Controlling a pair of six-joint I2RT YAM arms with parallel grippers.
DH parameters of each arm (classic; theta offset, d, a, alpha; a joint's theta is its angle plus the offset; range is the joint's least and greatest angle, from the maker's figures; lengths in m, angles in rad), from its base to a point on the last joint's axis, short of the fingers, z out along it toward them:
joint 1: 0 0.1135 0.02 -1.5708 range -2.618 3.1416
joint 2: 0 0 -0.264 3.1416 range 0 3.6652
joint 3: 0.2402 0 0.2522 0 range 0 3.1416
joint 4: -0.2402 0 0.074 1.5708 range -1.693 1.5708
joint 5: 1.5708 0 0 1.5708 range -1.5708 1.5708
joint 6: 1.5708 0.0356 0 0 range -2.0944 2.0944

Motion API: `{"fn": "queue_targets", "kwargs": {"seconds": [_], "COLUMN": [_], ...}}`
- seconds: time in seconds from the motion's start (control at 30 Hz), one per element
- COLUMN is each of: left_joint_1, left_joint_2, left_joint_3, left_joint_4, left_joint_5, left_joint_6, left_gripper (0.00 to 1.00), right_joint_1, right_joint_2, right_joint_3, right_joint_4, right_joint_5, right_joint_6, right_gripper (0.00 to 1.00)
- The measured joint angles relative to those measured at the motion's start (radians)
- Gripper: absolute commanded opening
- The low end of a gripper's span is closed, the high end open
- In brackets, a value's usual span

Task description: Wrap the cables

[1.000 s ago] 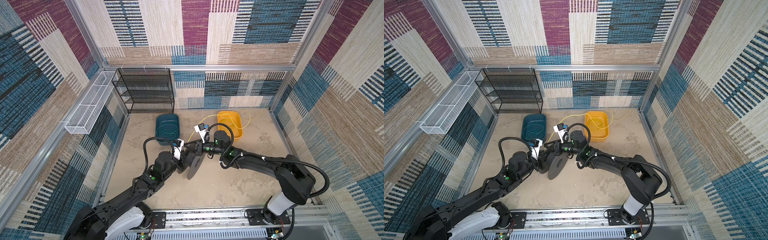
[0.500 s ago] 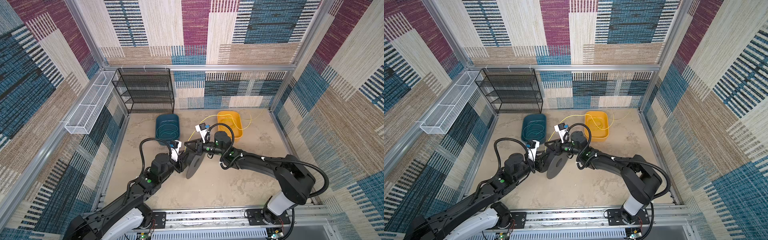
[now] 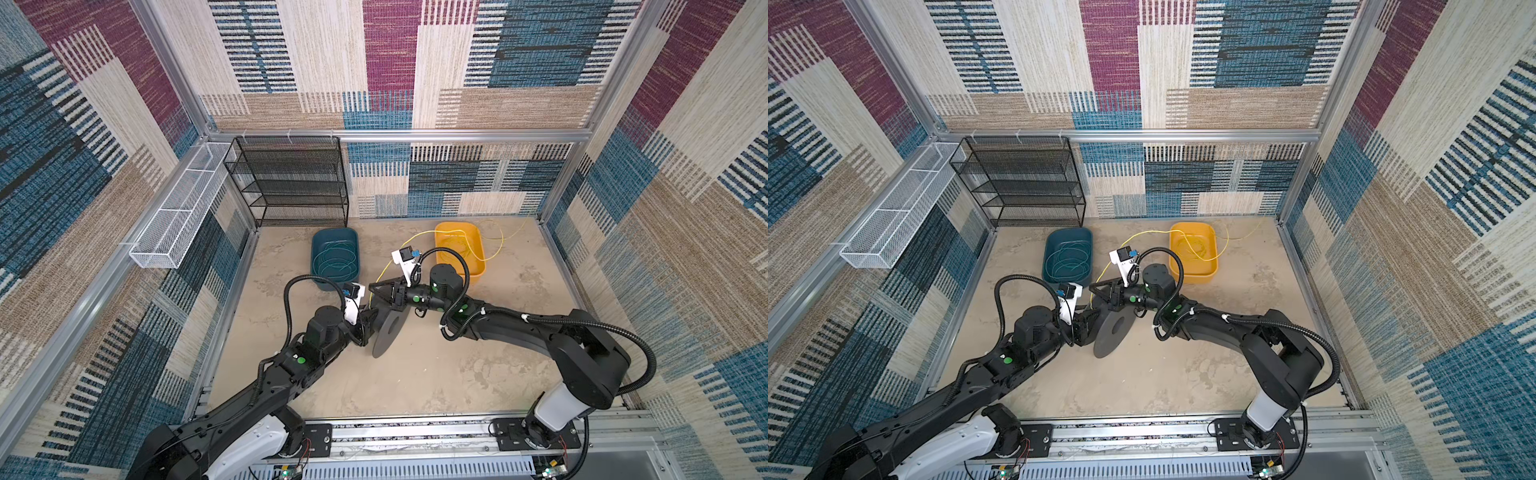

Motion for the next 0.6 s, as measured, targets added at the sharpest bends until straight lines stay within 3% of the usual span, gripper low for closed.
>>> {"fn": "queue_targets", "kwargs": {"seconds": [0.53,0.6], "left_joint_1": [0.016,0.017], "left_joint_2": [0.011,0.011], "left_joint_3": [0.006,0.002], "left_joint_4": [0.038,0.046], "left_joint_5": [0.019,0.020], "left_joint_6": [0.012,0.021], "left_gripper": [0.13,0.05], "right_joint_1": [-0.001,-0.002], "right_joint_2": [0.002,0.002], "right_joint_3": [-0.017,-0.017], "right_joint_4": [0.038,0.040], "right_joint_5": [0.000,0.001], "right_joint_6": [0.001,0.000], "right_gripper": [0.00,0.00]}}
